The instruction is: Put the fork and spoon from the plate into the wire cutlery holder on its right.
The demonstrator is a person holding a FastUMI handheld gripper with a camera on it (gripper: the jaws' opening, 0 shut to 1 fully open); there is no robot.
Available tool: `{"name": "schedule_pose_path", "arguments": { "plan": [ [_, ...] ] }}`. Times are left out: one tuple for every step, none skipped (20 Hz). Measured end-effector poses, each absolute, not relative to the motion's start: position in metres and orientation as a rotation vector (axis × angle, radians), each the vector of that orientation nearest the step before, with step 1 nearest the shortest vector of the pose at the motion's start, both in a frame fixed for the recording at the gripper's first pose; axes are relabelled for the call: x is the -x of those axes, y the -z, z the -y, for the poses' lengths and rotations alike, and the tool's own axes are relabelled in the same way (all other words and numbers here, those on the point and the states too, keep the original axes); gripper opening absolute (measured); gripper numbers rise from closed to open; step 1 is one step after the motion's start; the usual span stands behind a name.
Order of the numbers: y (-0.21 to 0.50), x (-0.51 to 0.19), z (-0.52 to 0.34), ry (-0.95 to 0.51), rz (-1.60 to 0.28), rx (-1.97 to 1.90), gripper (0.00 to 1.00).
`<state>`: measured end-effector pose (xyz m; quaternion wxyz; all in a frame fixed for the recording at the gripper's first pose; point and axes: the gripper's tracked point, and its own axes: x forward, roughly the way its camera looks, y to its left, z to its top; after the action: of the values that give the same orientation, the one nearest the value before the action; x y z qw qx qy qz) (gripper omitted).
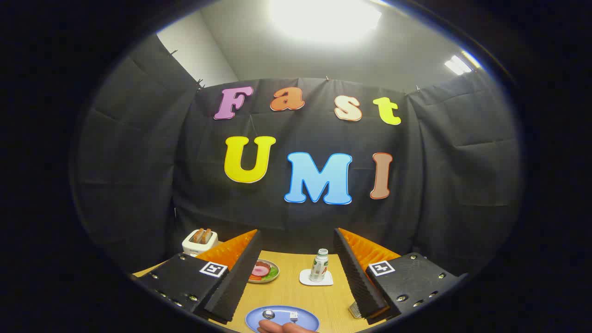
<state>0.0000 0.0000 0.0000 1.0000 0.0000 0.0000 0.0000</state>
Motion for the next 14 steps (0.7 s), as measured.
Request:
{"name": "schedule_pose_path", "arguments": {
  "plan": [
    [0.002,0.0,-0.001,0.001,0.003,0.008,0.95],
    [0.003,0.0,0.0,0.002,0.0,0.012,0.95],
    [0.007,-0.001,0.0,0.006,-0.006,0.014,0.95],
    [0.01,-0.002,0.001,0.008,-0.014,0.015,0.95],
    [0.013,-0.004,0.001,0.008,-0.022,0.013,0.95],
    [0.015,-0.005,0.0,0.007,-0.031,0.013,0.95],
    [0.018,-0.006,0.0,0.002,-0.036,0.012,0.95],
    [0.02,-0.007,0.0,-0.004,-0.041,0.011,0.95],
    [0.023,-0.007,0.0,-0.008,-0.049,0.01,0.95],
    [0.026,-0.008,-0.001,-0.013,-0.056,0.006,0.95],
    [0.03,-0.008,-0.002,-0.018,-0.064,0.002,0.95],
    [0.033,-0.009,-0.002,-0.023,-0.071,-0.002,0.95],
    [0.037,-0.01,-0.003,-0.025,-0.081,-0.003,0.95],
    [0.041,-0.01,-0.002,-0.028,-0.093,-0.001,0.95]
  ]
}}
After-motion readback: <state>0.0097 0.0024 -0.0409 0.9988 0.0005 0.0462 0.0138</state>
